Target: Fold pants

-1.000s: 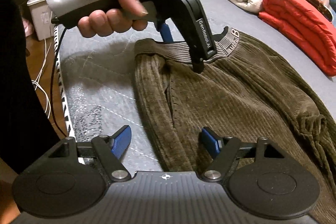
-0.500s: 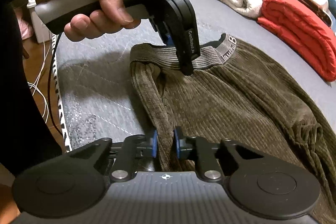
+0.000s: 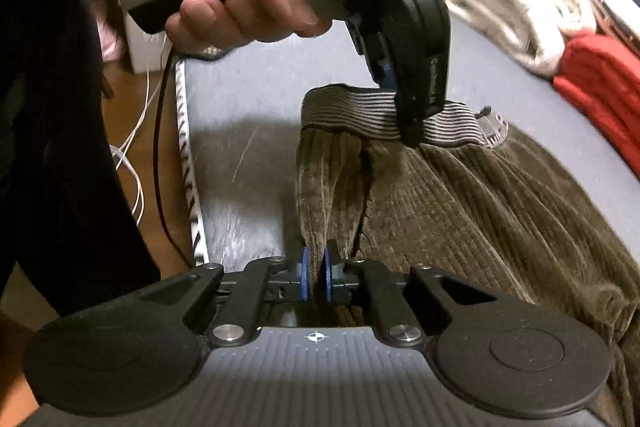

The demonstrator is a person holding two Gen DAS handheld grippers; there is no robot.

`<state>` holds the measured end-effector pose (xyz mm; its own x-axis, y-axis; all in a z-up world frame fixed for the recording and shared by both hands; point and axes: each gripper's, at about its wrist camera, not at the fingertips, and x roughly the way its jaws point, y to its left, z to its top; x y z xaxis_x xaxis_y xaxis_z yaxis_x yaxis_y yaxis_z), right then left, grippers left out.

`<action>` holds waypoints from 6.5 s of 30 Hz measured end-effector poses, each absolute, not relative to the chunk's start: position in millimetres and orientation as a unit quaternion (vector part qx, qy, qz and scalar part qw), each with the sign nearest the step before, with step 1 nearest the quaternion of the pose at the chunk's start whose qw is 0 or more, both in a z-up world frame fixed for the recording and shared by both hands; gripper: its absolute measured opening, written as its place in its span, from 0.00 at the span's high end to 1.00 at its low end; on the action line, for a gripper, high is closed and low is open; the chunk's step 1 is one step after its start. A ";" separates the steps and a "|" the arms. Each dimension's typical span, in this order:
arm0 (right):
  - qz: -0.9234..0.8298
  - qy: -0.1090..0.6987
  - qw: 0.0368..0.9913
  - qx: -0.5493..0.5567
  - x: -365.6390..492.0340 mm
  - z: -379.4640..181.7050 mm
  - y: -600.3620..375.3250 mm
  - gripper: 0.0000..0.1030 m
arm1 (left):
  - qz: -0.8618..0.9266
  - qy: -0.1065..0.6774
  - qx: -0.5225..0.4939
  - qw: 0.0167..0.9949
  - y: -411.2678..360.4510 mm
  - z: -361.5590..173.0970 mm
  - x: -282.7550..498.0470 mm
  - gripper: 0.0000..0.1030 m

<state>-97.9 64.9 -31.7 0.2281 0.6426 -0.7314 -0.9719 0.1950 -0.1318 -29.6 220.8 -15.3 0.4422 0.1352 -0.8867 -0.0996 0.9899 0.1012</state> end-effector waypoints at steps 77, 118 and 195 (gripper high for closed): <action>0.186 0.316 0.927 0.077 80.0 70.7 -200.4 0.23 | 0.092 0.370 -0.074 0.921 226.6 -14.8 179.3 0.31; -0.025 0.263 0.946 0.189 94.6 70.3 -353.6 0.34 | -0.164 0.430 0.190 0.867 140.8 -0.8 -64.4 0.97; -0.008 0.367 0.909 0.196 -18.6 20.2 -491.0 0.52 | -0.298 0.338 0.156 0.879 147.1 27.4 -74.0 0.55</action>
<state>-18.6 -491.0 20.2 0.7312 0.1290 -0.6698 0.1590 0.9227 0.3513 -74.0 147.1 27.4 0.5944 -0.4183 -0.6868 0.6289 0.7741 0.0727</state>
